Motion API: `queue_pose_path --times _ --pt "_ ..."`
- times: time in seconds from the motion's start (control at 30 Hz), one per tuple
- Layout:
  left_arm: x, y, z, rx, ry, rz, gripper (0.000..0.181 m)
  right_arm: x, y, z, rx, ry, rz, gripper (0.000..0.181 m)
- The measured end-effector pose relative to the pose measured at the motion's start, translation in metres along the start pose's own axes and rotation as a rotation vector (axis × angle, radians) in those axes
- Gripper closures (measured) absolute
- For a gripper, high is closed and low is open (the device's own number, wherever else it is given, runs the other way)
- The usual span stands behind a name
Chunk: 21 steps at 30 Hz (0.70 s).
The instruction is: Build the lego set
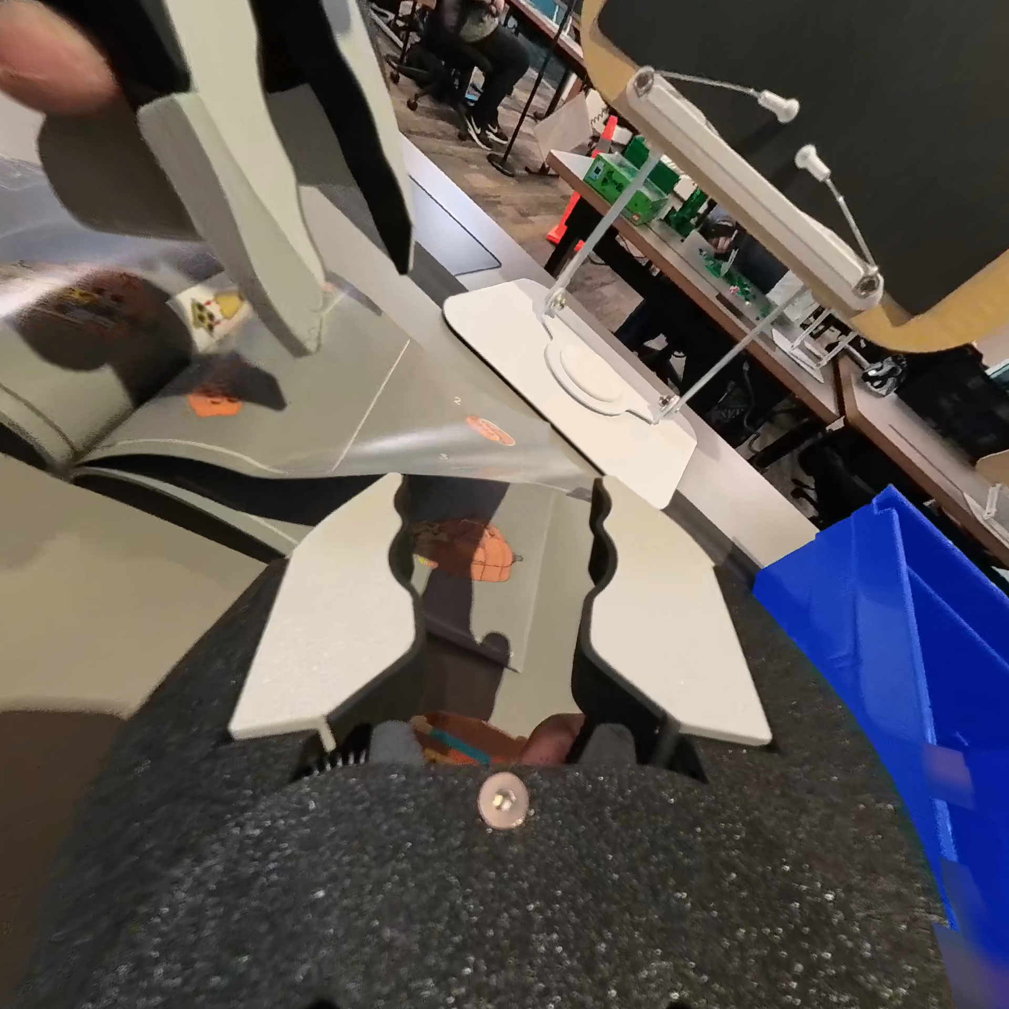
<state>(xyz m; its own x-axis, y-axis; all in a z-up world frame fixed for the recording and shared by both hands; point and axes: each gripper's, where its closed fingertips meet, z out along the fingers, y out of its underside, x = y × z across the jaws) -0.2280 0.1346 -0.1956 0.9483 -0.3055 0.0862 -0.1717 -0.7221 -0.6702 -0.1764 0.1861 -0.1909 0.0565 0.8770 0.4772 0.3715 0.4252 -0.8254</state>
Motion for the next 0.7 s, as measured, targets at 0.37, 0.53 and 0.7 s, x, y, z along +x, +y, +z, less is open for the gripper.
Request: queue_pose_path --times 0.37,0.53,0.7 --pt "0.026 -0.003 0.028 -0.070 -0.094 0.114 0.087 0.003 0.002 0.004 0.021 0.013 -0.046 0.119" --pt "0.025 -0.005 0.037 -0.086 -0.132 0.120 0.086 0.004 0.003 0.004 0.026 0.021 -0.048 0.119" --pt "0.024 0.000 0.043 -0.110 -0.135 0.114 0.087 0.004 0.004 0.005 0.021 0.026 -0.044 0.119"
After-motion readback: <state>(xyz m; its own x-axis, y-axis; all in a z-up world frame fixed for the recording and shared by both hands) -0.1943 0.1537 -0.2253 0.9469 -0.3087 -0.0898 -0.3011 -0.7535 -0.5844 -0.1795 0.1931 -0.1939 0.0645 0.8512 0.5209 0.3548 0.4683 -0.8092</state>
